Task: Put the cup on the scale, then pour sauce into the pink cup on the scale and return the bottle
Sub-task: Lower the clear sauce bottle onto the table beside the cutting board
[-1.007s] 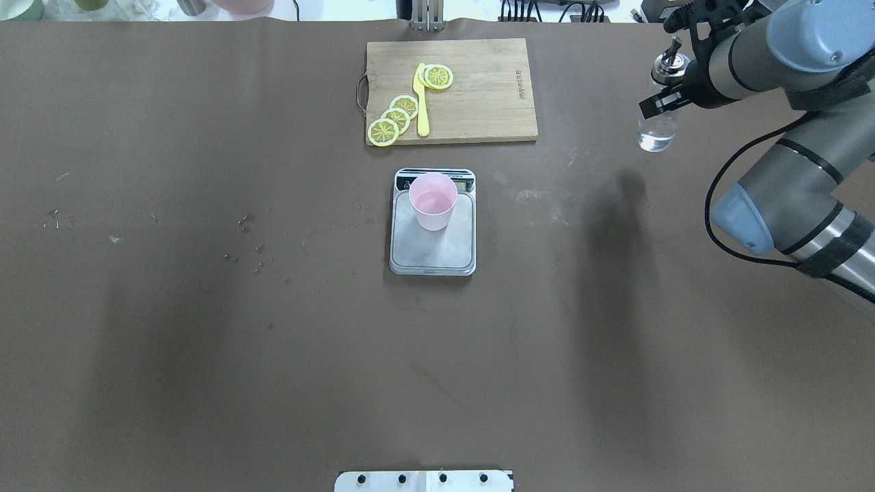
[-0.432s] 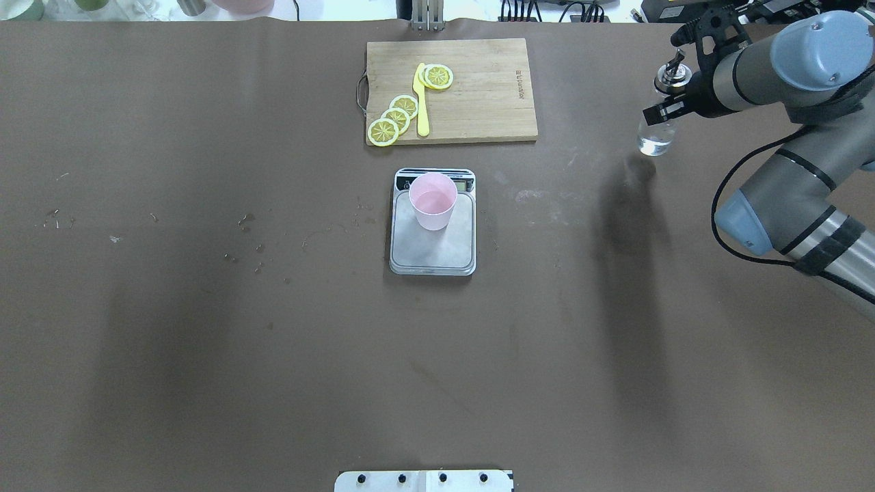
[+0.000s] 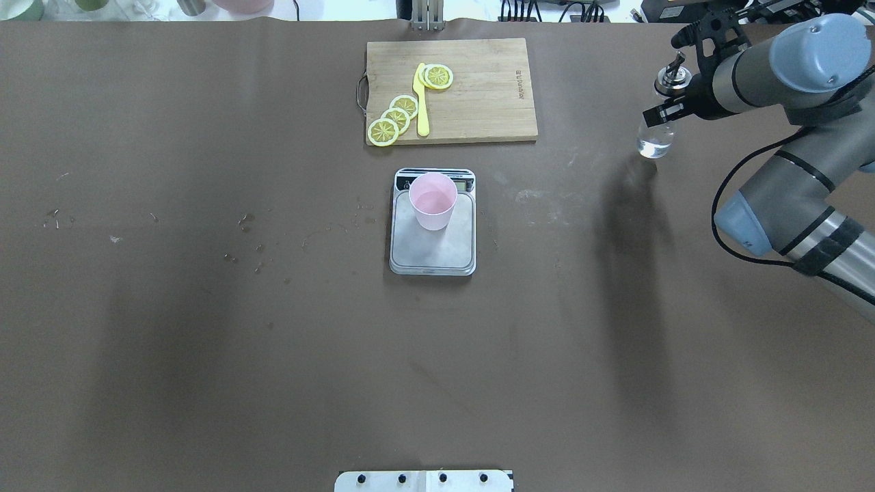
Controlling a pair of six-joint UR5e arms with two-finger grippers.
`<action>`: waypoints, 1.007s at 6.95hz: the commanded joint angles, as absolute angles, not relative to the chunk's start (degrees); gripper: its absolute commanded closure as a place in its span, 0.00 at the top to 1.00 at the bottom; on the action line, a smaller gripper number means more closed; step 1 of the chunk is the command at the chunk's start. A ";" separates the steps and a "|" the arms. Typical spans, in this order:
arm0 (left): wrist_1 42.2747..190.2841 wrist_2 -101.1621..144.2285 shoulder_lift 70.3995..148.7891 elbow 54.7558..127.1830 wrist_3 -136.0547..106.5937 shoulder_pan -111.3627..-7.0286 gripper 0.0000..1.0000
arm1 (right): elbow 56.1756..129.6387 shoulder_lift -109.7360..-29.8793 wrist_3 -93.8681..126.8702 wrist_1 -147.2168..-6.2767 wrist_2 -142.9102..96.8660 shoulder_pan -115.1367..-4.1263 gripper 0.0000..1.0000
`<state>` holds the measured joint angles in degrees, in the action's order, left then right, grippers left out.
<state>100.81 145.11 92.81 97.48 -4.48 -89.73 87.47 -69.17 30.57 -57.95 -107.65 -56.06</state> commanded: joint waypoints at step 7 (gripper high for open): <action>100.81 145.11 92.81 98.09 -4.57 -89.82 0.97 | 83.67 -68.64 30.50 -53.35 -107.84 -55.99 0.00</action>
<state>100.81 145.11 92.81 97.98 -4.57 -89.76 83.63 -68.67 30.51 -53.37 -107.77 -55.99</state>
